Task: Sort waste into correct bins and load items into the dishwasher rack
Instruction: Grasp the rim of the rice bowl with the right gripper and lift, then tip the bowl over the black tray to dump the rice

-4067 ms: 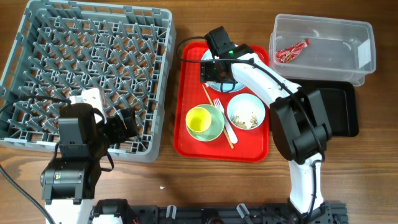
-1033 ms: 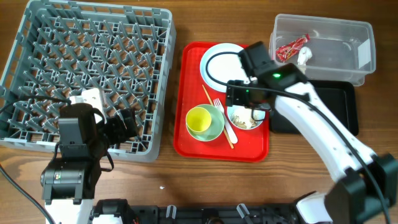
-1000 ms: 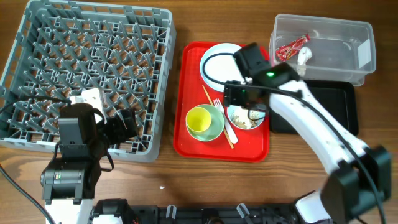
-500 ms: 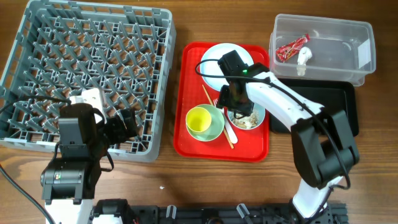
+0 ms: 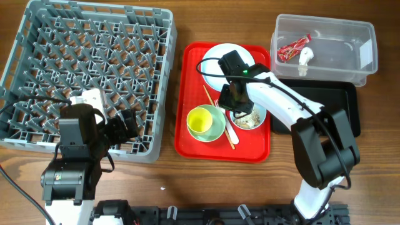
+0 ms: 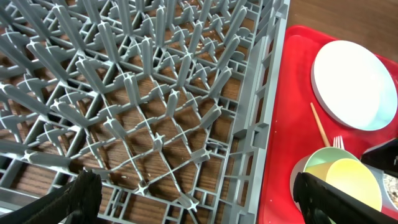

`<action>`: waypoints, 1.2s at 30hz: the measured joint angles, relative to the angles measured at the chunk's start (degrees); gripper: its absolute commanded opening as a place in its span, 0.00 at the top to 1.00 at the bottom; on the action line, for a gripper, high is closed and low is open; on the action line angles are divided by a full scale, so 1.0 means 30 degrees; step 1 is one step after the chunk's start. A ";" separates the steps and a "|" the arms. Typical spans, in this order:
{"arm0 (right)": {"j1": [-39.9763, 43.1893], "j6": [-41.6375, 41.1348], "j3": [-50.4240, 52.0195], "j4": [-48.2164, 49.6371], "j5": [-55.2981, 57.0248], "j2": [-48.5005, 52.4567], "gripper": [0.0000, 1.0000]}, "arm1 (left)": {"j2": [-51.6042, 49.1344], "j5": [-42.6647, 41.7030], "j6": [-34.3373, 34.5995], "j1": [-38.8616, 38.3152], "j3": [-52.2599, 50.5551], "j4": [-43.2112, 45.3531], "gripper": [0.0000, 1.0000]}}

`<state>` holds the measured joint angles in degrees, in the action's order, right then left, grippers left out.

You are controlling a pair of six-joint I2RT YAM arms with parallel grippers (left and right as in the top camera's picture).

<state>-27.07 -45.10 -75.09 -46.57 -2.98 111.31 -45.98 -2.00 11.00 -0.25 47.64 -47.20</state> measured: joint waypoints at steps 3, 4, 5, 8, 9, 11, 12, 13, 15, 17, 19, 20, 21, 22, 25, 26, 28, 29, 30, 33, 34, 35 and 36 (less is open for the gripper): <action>0.0000 0.0007 0.0000 -0.0007 0.0015 -0.0007 0.96 | 0.0000 0.0000 0.0000 0.0000 0.0000 0.0000 0.00; 0.0000 0.0029 0.0000 -0.0015 0.0015 -0.0007 0.96 | 0.0000 0.0000 0.0000 0.0000 0.0000 0.0007 0.00; -0.0007 0.0058 0.0000 -0.0036 0.0015 -0.0015 0.96 | 0.0000 0.0000 0.0000 0.0000 0.0000 0.0000 0.00; 0.0000 0.0772 0.0000 -0.0437 -0.0138 -0.0364 0.96 | 0.0000 0.0000 0.0000 0.0000 0.0000 0.0007 0.00; 0.0000 0.1005 0.0000 -0.0466 -0.0160 -0.0525 0.96 | 0.0000 0.0000 0.0000 0.0000 0.0000 0.0007 0.00; 0.0000 0.1676 0.0000 -0.0452 -0.0401 -0.1093 0.96 | 0.0000 0.0000 0.0000 0.0000 0.0000 0.0007 0.00; 0.0000 0.2113 0.0000 -0.0444 -0.0619 -0.1515 0.96 | 0.0000 0.0000 0.0000 0.0000 0.0000 0.0007 0.00; 0.0022 0.2543 0.0000 -0.0430 -0.0911 -0.2011 0.96 | 0.0000 0.0000 0.0000 0.0000 0.0000 0.0007 0.00; 0.0102 0.3504 0.0000 -0.0401 -0.1523 -0.3213 0.96 | 0.0000 0.0000 0.0000 0.0000 0.0000 0.0007 0.00; 0.0386 0.4248 0.0000 -0.0539 -0.2033 -0.4313 0.96 | 0.0000 0.0000 0.0000 0.0000 0.0000 0.0007 0.00; 0.0969 0.4925 0.0000 -0.0750 -0.2667 -0.5246 0.96 | 0.0000 0.0000 0.0000 0.0000 0.0000 0.0007 0.00; 0.1384 0.5282 0.0000 -0.0765 -0.3024 -0.5595 0.96 | 0.0000 0.0000 0.0000 0.0000 0.0000 0.0000 0.00; 0.1829 0.5617 0.0000 -0.0801 -0.3351 -0.5843 0.96 | 0.0000 0.0000 0.0000 0.0000 0.0000 0.0000 0.00; 0.2375 0.5982 0.0000 -0.0933 -0.3745 -0.6003 0.96 | 0.0000 0.0000 0.0000 0.0000 0.0000 0.0007 0.00; 0.4408 0.7402 0.0000 -0.1508 -0.5202 -0.6069 0.96 | 0.0000 0.0000 0.0000 0.0000 0.0000 0.0000 0.00; 0.5144 0.8196 0.0000 -0.1661 -0.5646 -0.6069 0.96 | 0.0000 0.0000 0.0000 0.0000 0.0000 0.0000 0.00; 0.6645 0.8998 0.0000 -0.1872 -0.6659 -0.6069 0.96 | 0.0000 0.0000 0.0000 0.0000 0.0000 0.0000 0.00; 0.7278 0.9442 0.0000 -0.2069 -0.7227 -0.6069 0.96 | 0.0000 0.0000 0.0000 0.0000 0.0000 0.0000 0.00; 0.8123 0.9974 0.0000 -0.2222 -0.7839 -0.6069 0.96 | 0.0000 0.0000 0.0000 0.0000 0.0000 0.0007 0.00; 1.0746 1.1351 0.0000 -0.2514 -0.9814 -0.5916 0.96 | 0.0000 0.0000 0.0000 0.0000 0.0000 0.0007 0.00; 1.1264 1.1613 0.0000 -0.2623 -1.0273 -0.5770 0.96 | 0.0000 0.0000 0.0000 0.0000 0.0000 0.0000 0.00; 1.1854 1.1992 0.0000 -0.2783 -1.0936 -0.5472 0.96 | 0.0000 0.0000 0.0000 0.0000 0.0000 0.0000 0.00; 1.2276 1.2262 0.0000 -0.2929 -1.1577 -0.5180 0.96 | 0.0000 0.0000 0.0000 0.0000 0.0000 0.0007 0.00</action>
<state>9.76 -8.32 -75.09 -55.35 -37.71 95.77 -45.98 -2.00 11.00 -0.25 47.64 -47.18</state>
